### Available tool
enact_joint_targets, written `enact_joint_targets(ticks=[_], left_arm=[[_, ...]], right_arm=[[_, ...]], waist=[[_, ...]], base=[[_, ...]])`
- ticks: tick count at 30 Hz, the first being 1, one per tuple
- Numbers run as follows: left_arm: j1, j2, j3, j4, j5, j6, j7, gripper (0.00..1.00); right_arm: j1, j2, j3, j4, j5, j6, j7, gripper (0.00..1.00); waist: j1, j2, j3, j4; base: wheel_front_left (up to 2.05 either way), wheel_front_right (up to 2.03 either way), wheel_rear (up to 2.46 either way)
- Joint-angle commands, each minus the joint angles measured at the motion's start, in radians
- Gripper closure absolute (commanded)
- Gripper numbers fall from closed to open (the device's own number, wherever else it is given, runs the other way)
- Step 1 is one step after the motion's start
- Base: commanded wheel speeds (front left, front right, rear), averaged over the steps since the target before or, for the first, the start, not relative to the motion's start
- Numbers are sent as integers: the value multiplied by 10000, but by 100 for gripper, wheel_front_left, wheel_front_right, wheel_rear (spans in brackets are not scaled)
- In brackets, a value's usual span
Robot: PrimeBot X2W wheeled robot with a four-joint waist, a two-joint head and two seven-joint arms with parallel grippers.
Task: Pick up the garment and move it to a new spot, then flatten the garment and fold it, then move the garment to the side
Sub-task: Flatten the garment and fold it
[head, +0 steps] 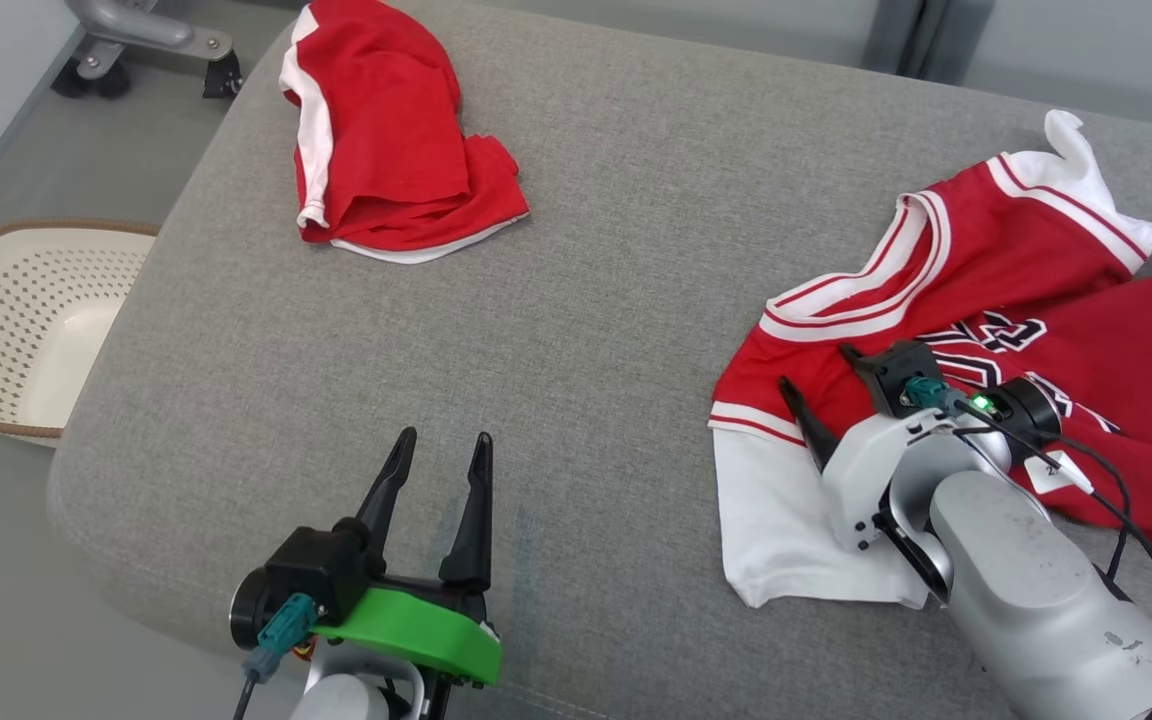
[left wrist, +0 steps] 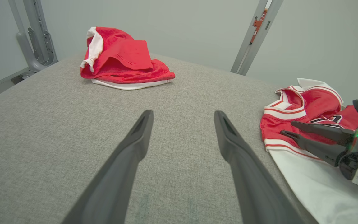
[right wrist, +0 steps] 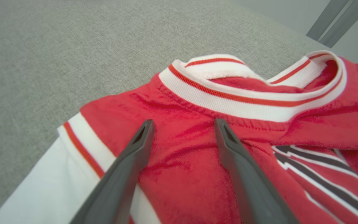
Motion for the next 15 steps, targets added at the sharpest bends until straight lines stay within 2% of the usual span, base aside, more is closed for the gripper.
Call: enact_joint_targets(ticks=[1, 6, 7, 8, 15], left_arm=[[-168, 24, -36, -46, -102, 36, -4, 0], [-221, 24, -112, -69, -185, 47, -4, 0], [-231, 24, -123, -61, -192, 50, -4, 0], [-241, 24, -134, -62, -187, 59, -4, 0], [-302, 24, -157, -114, -206, 132, -4, 0]], right_arm=[[-181, -240, 140, 200, 160, -1, 109, 0], [-466, -278, 914, 858, 683, 1, 532, 0], [-503, -313, 1164, 984, 800, 4, 666, 79], [-547, -367, 1359, 1054, 876, 5, 709, 100], [-1146, -460, 1978, 1202, 1756, -7, 441, 100]], waist=[[0, 0, 181, 222], [0, 0, 280, 373], [0, 0, 291, 402], [0, 0, 301, 422], [0, 0, 396, 480]], base=[[0, 0, 0], [0, 0, 0], [0, 0, 0], [0, 0, 0], [0, 0, 0]])
